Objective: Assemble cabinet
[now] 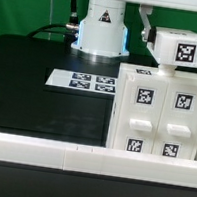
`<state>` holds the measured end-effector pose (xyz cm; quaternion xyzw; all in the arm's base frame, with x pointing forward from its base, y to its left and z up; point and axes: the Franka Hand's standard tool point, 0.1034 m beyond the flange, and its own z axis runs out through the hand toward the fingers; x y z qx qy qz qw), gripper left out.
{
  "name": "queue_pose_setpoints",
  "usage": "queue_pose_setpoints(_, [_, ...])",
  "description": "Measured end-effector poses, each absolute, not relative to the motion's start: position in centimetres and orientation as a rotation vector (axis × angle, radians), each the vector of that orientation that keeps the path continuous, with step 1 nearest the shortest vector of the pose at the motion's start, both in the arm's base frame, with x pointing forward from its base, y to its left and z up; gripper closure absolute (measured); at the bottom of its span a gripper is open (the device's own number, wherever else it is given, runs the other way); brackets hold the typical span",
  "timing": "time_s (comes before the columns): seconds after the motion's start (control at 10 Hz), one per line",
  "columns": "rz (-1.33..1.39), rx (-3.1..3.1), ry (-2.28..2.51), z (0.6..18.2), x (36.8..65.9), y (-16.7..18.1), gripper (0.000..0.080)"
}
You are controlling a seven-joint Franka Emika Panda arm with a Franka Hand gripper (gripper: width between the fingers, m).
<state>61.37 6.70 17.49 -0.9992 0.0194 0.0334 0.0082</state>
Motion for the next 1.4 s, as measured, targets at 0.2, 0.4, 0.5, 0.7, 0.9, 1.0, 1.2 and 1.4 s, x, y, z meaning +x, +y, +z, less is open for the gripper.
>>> queue_pose_setpoints(0.2, [0.107, -3.123, 0.061, 17.3, 61.4, 6.7, 0.0239])
queue_pose_setpoints(0.4, [0.115, -3.125, 0.073, 17.1, 61.2, 6.2, 0.0239])
queue_pose_setpoints(0.5, [0.123, -3.127, 0.066, 16.2, 60.6, 6.4, 0.0239])
queue_pose_setpoints(0.7, [0.076, -3.129, 0.063, 16.0, 60.9, 6.6, 0.0239])
queue_pose_setpoints(0.9, [0.03, -3.129, 0.058, 16.0, 61.4, 6.9, 0.0239])
queue_pose_setpoints(1.0, [0.03, -3.128, 0.059, 16.0, 61.4, 6.9, 0.0239])
queue_pose_setpoints(1.2, [0.03, -3.128, 0.059, 16.0, 61.4, 6.9, 0.0239])
queue_pose_setpoints(1.4, [0.03, -3.127, 0.084, 16.0, 61.4, 6.9, 0.0239])
